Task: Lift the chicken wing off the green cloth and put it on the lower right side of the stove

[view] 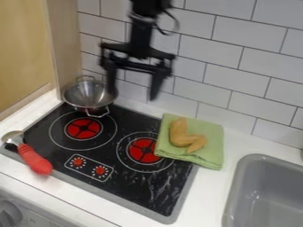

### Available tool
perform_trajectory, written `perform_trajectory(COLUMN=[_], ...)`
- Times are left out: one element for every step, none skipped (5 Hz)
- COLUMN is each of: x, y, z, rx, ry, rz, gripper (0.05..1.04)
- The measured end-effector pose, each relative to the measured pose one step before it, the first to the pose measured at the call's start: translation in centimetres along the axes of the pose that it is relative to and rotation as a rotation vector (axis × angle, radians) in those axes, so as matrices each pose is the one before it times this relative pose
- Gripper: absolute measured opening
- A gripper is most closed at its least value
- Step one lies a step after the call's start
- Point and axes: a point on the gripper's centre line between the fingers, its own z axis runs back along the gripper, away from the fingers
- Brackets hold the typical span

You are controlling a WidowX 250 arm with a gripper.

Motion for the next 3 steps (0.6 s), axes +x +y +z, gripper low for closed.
perform_trajectory(x=[0.591,0.537,0.461], y=[-2.257,-1.647,-1.099], z=[-0.032,-0.628,-1.583], rx=[-0.0107,-0.0027,0.0139], ry=[-0.0319,-0.0153,0.0081], rz=[-0.0035,0.0179,0.009], gripper=[0.999,0.999,0.999])
